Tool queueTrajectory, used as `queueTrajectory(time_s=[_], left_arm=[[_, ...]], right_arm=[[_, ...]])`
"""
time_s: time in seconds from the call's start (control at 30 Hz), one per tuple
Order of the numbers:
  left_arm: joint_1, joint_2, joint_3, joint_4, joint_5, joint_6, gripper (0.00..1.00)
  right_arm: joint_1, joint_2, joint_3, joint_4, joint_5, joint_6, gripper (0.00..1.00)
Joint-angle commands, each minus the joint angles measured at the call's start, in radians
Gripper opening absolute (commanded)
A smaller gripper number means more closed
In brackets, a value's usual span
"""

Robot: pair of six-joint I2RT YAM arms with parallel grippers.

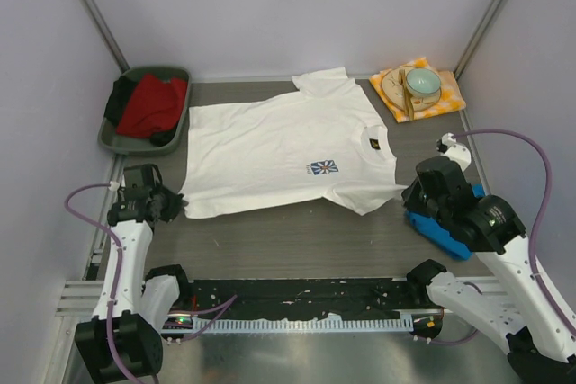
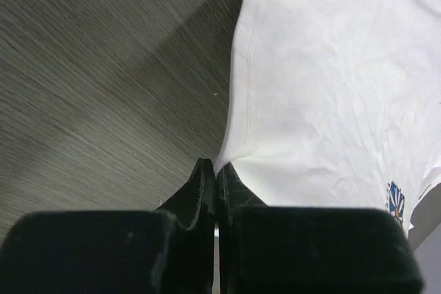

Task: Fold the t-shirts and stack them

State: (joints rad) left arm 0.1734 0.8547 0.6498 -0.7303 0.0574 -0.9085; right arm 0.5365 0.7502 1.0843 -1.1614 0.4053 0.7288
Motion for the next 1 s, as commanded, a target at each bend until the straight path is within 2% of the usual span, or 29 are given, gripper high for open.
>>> queueTrajectory(time_s=[0.0, 0.27, 0.57, 0.7, 0.83, 0.97], left_arm=[[0.009, -0.003, 0.008, -0.015, -0.014, 0.019, 0.0], [0.009, 0.089, 0.021, 0.045, -0.022, 0.022, 0.0], [0.011, 0.24, 0.071, 0.12, -0.005, -0.009, 0.0], [0.009, 0.293, 0.108, 0.132, -0.004, -0.024, 0.0], [0.011, 0.322, 0.122, 0.149, -0.011, -0.038, 0.0], [0.011, 0.365, 0.145, 0.166, 0.012, -0.05, 0.0]], right_arm=[[-0.003, 0.003, 0.045, 0.008, 0.02, -0.005, 0.01], [-0.003, 0.061, -0.02, 0.117, 0.001, -0.017, 0.01], [-0.012, 0.222, 0.003, 0.311, -0.039, -0.065, 0.01], [-0.081, 0.294, 0.011, 0.406, -0.109, -0.094, 0.01], [-0.24, 0.348, 0.003, 0.491, -0.27, -0.114, 0.01], [-0.28, 0.431, 0.048, 0.56, -0.309, -0.137, 0.01]])
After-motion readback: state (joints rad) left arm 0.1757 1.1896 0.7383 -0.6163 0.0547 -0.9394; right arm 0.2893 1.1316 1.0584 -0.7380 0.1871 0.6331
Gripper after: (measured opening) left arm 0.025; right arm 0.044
